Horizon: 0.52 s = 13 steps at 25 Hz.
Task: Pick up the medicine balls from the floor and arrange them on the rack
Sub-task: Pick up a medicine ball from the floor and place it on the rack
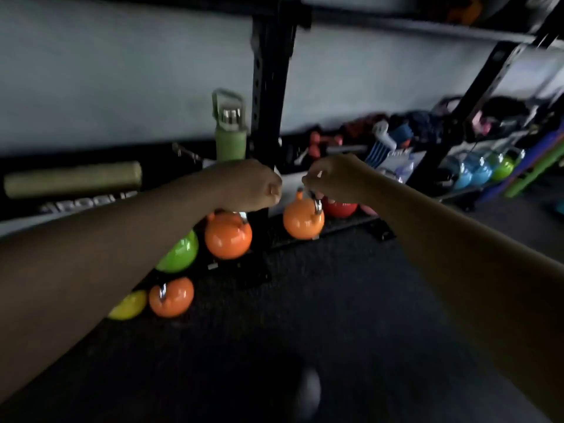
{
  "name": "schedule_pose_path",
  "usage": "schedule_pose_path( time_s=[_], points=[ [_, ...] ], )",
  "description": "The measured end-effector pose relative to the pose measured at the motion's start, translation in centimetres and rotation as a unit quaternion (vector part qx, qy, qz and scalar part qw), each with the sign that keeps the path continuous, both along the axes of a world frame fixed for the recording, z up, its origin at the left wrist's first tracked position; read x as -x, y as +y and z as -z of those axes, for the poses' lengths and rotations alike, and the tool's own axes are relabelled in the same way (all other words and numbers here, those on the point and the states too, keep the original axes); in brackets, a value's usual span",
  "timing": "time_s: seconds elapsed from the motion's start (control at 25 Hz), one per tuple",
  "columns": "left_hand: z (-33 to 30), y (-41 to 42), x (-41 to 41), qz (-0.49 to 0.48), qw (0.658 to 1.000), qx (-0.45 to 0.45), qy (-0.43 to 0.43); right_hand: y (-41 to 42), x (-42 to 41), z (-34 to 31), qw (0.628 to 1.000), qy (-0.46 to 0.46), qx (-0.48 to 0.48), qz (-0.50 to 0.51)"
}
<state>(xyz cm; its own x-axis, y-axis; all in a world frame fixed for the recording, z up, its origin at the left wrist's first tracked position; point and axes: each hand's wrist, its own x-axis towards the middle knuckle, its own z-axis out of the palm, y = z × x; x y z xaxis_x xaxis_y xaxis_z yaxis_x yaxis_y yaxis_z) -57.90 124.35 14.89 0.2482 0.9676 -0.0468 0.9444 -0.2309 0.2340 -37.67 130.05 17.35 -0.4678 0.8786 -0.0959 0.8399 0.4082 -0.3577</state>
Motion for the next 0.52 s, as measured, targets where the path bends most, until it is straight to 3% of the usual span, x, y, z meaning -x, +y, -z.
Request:
schedule_pose_path(
  time_s=[0.12, 0.24, 0.52],
  points=[
    [9.2, -1.1, -4.7, -0.002, 0.994, 0.113, 0.004, -1.7, -4.1, 10.0, 0.995, -0.041, 0.087, -0.018],
    [19.6, -3.7, -9.6, -0.029, 0.968, 0.244, -0.046, -3.4, -8.7, 20.5, 0.978, -0.075, 0.193, -0.026],
    [44.1, -11.1, -17.2, -0.124, 0.894, 0.412, -0.126, -7.2, -16.1, 45.5, 0.932, -0.114, 0.344, -0.011]
  ],
)
